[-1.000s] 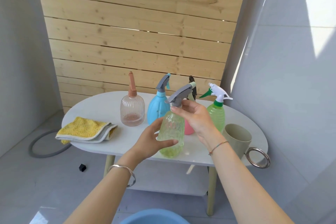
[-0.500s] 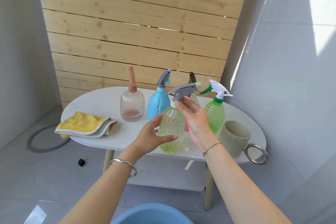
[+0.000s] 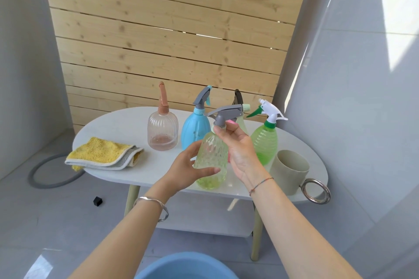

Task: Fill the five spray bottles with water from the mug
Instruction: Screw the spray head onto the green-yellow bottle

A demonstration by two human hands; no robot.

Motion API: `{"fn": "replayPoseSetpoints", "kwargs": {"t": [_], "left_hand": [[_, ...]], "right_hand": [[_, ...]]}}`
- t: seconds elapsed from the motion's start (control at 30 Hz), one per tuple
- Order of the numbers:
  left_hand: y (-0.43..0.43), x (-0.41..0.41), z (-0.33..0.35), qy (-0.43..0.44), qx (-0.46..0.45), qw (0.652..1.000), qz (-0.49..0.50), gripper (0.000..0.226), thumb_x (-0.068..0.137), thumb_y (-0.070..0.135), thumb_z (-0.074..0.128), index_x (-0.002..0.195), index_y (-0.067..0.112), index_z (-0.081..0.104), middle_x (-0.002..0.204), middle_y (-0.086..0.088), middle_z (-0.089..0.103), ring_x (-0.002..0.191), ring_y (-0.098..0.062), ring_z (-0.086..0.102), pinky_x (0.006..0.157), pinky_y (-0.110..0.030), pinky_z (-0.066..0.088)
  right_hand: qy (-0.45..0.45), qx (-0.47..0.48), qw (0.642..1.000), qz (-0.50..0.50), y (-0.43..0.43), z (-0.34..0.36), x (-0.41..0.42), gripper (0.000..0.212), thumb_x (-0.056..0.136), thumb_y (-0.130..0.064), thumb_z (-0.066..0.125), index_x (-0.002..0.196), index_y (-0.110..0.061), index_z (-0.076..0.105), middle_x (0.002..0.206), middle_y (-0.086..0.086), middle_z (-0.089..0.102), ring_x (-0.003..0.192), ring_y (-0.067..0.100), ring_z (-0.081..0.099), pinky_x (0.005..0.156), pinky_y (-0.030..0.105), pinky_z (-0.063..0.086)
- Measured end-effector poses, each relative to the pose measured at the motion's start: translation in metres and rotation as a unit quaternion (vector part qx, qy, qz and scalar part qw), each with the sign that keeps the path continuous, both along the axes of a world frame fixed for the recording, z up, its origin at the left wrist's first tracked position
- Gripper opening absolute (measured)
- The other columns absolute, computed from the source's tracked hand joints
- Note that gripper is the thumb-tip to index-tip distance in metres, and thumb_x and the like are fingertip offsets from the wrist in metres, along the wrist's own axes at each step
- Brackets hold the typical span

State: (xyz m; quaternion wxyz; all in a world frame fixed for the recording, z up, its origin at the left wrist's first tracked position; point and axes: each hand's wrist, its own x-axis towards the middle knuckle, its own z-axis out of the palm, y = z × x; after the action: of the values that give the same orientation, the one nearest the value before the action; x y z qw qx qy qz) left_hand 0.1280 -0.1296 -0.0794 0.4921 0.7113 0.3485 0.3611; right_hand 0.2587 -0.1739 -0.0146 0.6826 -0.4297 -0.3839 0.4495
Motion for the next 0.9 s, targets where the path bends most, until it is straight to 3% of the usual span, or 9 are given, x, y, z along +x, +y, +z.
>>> {"fn": "replayPoseSetpoints", "kwargs": {"t": [0.13,0.23,0.33,0.4,0.47,0.53,0.63,0.77,0.9], "left_hand": [[0.000,0.000,0.001,0.000,0.000,1.000,0.000,0.063,0.076,0.019,0.084,0.125,0.035,0.048,0.120,0.020,0.058,0.107,0.022,0.048,0.080,0.002,0.040],[0.000,-0.001,-0.001,-0.002,0.000,1.000,0.000,0.064,0.075,0.020,0.084,0.126,0.034,0.048,0.123,0.018,0.058,0.112,0.015,0.049,0.082,-0.002,0.041],[0.001,0.000,0.000,-0.003,0.000,1.000,0.000,0.062,0.075,0.020,0.084,0.123,0.036,0.048,0.120,0.019,0.059,0.111,0.014,0.049,0.082,-0.003,0.042],[0.002,-0.001,-0.001,-0.003,0.001,1.000,-0.004,0.063,0.075,0.020,0.084,0.126,0.034,0.049,0.120,0.018,0.059,0.112,0.013,0.050,0.083,-0.004,0.042],[0.002,-0.001,-0.001,-0.002,-0.001,1.000,-0.010,0.064,0.075,0.019,0.084,0.129,0.031,0.050,0.121,0.016,0.061,0.115,0.011,0.051,0.084,-0.005,0.043],[0.003,-0.002,-0.001,-0.003,-0.001,1.000,-0.012,0.065,0.075,0.019,0.084,0.129,0.030,0.050,0.122,0.015,0.062,0.116,0.009,0.052,0.084,-0.004,0.044],[0.004,-0.001,0.000,-0.001,-0.004,1.000,-0.012,0.064,0.075,0.019,0.084,0.129,0.031,0.051,0.121,0.014,0.062,0.115,0.010,0.052,0.085,-0.004,0.043],[0.004,-0.002,-0.001,-0.003,-0.007,1.000,-0.011,0.065,0.074,0.018,0.084,0.130,0.029,0.052,0.121,0.015,0.062,0.116,0.010,0.052,0.090,-0.010,0.043],[0.005,-0.004,-0.002,-0.002,-0.008,1.000,-0.020,0.067,0.076,0.020,0.083,0.133,0.028,0.051,0.125,0.014,0.062,0.119,0.003,0.054,0.096,-0.016,0.042]], "right_hand": [[-0.012,-0.003,1.000,0.012,0.002,-0.003,0.000,0.036,0.074,-0.022,0.075,0.108,-0.015,0.067,0.092,-0.013,0.067,0.102,0.009,0.058,0.112,0.049,0.033],[-0.014,-0.004,0.998,0.062,0.000,-0.004,0.004,0.024,0.070,-0.034,0.071,0.093,-0.029,0.075,0.100,-0.017,0.070,0.116,0.009,0.055,0.114,0.048,0.030],[-0.025,0.008,0.999,0.025,0.002,-0.004,0.000,0.019,0.069,-0.030,0.076,0.086,-0.027,0.069,0.082,-0.015,0.067,0.100,0.015,0.059,0.104,0.049,0.042],[-0.035,0.012,0.999,-0.005,0.005,-0.006,-0.002,0.019,0.075,-0.021,0.076,0.087,-0.022,0.062,0.080,-0.012,0.063,0.091,0.012,0.058,0.091,0.037,0.048],[-0.072,0.010,0.997,-0.004,0.005,-0.005,-0.001,0.020,0.083,-0.022,0.071,0.101,-0.020,0.060,0.096,-0.010,0.064,0.099,0.008,0.058,0.092,0.030,0.043],[-0.133,0.005,0.990,0.043,0.002,-0.005,0.003,0.035,0.089,-0.028,0.063,0.123,-0.019,0.059,0.114,-0.021,0.062,0.114,-0.005,0.054,0.101,0.030,0.041],[-0.155,0.010,0.987,0.043,0.001,-0.006,0.008,0.037,0.094,-0.022,0.057,0.129,-0.014,0.057,0.096,-0.042,0.055,0.091,-0.034,0.044,0.094,0.015,0.043],[-0.170,0.065,0.982,-0.047,0.008,-0.013,0.000,0.024,0.086,-0.016,0.069,0.111,-0.014,0.068,0.089,-0.032,0.067,0.096,-0.010,0.060,0.092,0.019,0.045],[-0.198,0.067,0.978,-0.025,0.008,-0.011,0.003,0.032,0.088,-0.021,0.067,0.119,-0.015,0.063,0.106,-0.023,0.068,0.105,-0.009,0.058,0.092,0.016,0.044]]}}
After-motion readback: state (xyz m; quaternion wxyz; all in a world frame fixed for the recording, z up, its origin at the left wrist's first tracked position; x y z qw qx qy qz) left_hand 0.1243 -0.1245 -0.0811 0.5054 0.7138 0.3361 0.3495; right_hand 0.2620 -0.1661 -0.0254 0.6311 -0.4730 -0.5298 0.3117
